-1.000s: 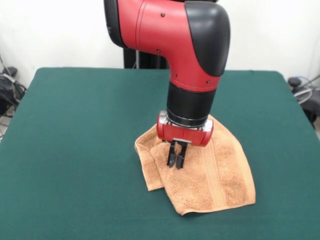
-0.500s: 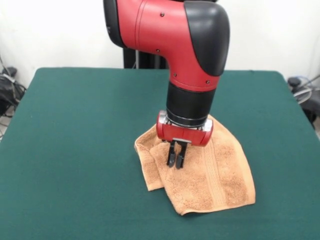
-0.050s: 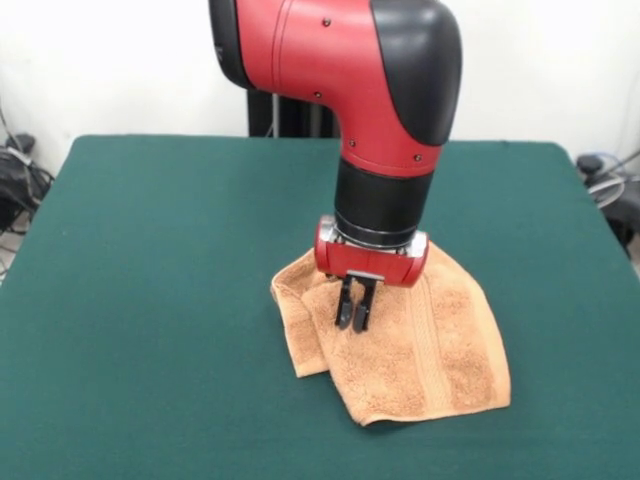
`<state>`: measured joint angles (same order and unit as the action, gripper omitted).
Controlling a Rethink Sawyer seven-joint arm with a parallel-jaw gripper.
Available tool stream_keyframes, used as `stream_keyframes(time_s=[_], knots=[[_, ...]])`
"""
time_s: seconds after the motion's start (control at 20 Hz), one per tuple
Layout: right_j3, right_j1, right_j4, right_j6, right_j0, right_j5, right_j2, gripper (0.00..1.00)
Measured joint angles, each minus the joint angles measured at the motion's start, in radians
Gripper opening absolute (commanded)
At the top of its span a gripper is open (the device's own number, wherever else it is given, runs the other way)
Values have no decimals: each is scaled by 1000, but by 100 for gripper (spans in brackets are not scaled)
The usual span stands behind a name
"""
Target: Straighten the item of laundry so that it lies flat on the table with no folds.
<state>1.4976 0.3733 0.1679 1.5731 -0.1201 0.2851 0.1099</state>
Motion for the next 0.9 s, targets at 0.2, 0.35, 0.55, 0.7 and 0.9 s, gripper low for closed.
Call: stream_keyframes(time_s=[0.2, 0.35, 0.55, 0.7, 0.9], knots=[[9, 8, 0, 0, 1, 0, 0, 0], [17, 16, 0, 0, 1, 0, 0, 0], [33, 31, 0, 0, 1, 0, 0, 0], [37, 36, 0, 0, 1, 0, 0, 0], [40, 45, 0, 0, 3, 0, 0, 0]])
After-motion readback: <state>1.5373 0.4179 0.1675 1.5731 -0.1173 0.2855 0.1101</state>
